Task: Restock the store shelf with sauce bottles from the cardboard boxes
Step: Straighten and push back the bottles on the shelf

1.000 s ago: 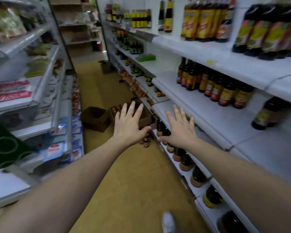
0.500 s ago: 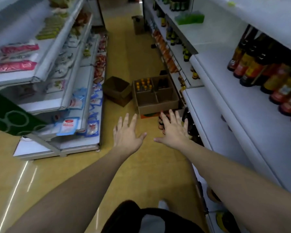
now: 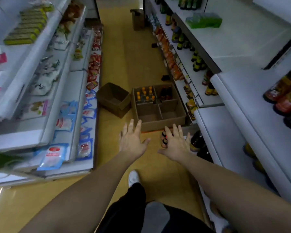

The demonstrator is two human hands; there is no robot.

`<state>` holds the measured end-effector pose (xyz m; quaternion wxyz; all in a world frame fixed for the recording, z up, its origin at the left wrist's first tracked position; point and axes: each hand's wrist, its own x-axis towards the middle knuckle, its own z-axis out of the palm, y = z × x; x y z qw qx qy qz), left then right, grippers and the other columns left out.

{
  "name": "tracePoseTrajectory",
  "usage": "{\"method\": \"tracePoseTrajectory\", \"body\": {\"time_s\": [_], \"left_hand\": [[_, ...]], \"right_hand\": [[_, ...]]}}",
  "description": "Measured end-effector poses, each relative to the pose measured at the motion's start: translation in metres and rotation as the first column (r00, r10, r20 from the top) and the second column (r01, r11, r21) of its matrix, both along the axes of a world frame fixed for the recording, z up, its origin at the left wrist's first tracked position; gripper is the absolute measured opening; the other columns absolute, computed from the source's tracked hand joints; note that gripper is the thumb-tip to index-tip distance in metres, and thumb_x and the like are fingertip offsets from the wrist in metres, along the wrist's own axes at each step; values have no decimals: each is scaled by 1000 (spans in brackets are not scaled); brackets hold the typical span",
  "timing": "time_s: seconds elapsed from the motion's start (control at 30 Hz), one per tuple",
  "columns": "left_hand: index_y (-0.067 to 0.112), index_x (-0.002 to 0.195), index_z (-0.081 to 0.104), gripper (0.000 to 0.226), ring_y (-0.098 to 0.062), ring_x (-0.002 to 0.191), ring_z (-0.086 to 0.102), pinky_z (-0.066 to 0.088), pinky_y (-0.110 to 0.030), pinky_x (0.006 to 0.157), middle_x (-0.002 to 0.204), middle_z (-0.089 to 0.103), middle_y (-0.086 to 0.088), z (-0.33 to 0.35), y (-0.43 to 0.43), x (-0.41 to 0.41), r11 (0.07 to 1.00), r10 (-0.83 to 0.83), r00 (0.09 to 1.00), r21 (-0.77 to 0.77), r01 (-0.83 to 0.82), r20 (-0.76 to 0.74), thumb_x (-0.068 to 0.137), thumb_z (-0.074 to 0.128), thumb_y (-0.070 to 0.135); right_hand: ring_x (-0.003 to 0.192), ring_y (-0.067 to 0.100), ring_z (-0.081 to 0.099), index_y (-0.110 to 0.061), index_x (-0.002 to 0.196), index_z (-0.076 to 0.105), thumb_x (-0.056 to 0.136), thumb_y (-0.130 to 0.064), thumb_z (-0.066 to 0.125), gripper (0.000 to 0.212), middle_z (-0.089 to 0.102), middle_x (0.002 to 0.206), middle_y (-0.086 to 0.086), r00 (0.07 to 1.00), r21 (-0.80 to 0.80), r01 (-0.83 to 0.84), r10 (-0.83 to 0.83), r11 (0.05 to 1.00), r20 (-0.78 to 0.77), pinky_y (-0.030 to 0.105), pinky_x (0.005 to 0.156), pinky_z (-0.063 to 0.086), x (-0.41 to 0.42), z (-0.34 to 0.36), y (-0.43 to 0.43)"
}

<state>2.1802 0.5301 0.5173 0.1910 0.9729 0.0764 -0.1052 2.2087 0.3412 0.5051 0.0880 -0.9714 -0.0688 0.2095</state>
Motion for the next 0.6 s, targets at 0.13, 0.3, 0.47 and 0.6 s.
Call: {"method": "tracePoseTrajectory", "body": {"time_s": [0.13, 0.3, 0.47, 0.6], "left_hand": [[31, 165, 4, 86, -29, 160, -1, 13, -52, 127, 174, -1, -1, 5, 43, 74, 1000, -26, 1000, -2, 26, -8, 100, 50, 63], [31, 165, 5, 85, -28, 160, -1, 15, -51, 127, 174, -1, -1, 0, 81, 148, 997, -74, 996, 10, 75, -48, 100, 50, 62], [32, 165, 2, 85, -29, 160, -5, 14, -52, 127, 174, -4, -1, -17, 103, 212, 995, -103, 986, -12, 102, -130, 101, 49, 61], [33, 165, 2, 85, -27, 160, -6, 12, -50, 127, 174, -6, 1, -29, 112, 278, 996, -84, 986, -8, 83, -145, 101, 50, 61]], "right_hand": [[158, 31, -13, -26, 165, 4, 86, -65, 68, 109, -11, 172, 7, 999, -42, 47, -47, 998, -11, 64, 124, 0, 66, 3, 33], [158, 32, -11, -27, 165, 3, 89, -60, 67, 105, -9, 172, 7, 992, -32, 113, -115, 993, -47, 63, 124, 1, 145, 5, 66], [158, 32, -10, -27, 165, 3, 89, -62, 68, 106, -10, 173, 6, 983, -58, 142, -148, 988, -105, 61, 125, 2, 216, -6, 85], [158, 34, -9, -25, 165, 3, 89, -64, 66, 106, -9, 172, 8, 977, -28, 122, -125, 992, -174, 63, 125, 3, 282, -22, 94]]}}
